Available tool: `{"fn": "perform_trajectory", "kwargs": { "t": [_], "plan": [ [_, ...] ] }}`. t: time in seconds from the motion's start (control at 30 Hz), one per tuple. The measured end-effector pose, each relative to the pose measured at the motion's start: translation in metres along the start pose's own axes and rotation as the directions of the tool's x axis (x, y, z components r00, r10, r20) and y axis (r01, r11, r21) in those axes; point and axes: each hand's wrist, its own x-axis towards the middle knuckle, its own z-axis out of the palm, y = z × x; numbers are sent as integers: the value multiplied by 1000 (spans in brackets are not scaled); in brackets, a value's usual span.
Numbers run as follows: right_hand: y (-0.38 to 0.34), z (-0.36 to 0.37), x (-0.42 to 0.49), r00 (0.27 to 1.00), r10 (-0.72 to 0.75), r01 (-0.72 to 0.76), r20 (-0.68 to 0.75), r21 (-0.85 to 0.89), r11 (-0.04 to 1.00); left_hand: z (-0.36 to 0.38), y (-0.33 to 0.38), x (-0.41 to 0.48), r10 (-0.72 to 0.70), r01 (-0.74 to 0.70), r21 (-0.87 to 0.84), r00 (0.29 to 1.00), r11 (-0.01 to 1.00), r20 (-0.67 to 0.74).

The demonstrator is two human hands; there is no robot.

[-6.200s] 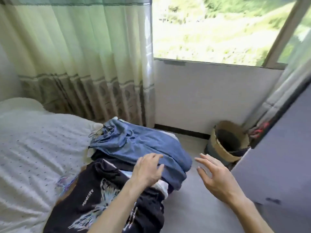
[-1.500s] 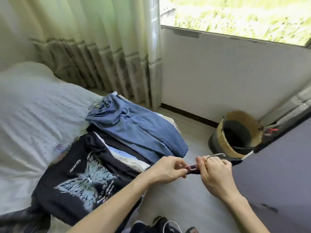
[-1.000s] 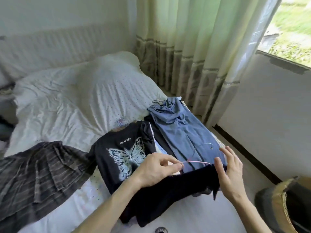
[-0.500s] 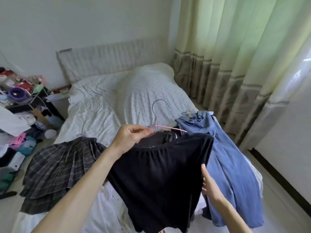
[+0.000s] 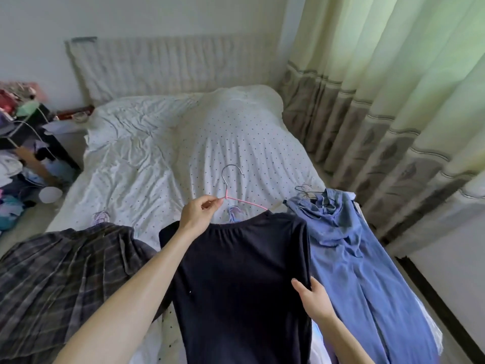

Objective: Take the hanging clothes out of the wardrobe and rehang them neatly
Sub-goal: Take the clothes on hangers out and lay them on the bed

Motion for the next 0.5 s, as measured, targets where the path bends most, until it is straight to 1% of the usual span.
{"fn": "perform_trajectory", "kwargs": {
  "t": [0.03,0.1,0.17,0.33,0.43,0.5],
  "plan": [
    [-2,6,19,1000,16,-16,0,-28,999,5,-14,22,-34,34,-8,999,999,0],
    [-39,20,25,999,48,-49,-15,-110,993,15,-40,64,-91,91,-20,996,996,3],
    [-61,33,40,996,78,-82,-33,-170,982,29,-65,100,-131,131,3,991,991,27],
    [-67,59,91,990,123,-137,-65,-294,946,69,-135,158,-237,231,69,967,970,92],
    [-61,73,117,985,156,-172,-74,-388,905,91,-177,186,-256,242,123,959,963,121],
    [-51,84,135,985,152,-173,-83,-465,868,106,-204,205,-234,210,188,966,959,112]
  ]
}}
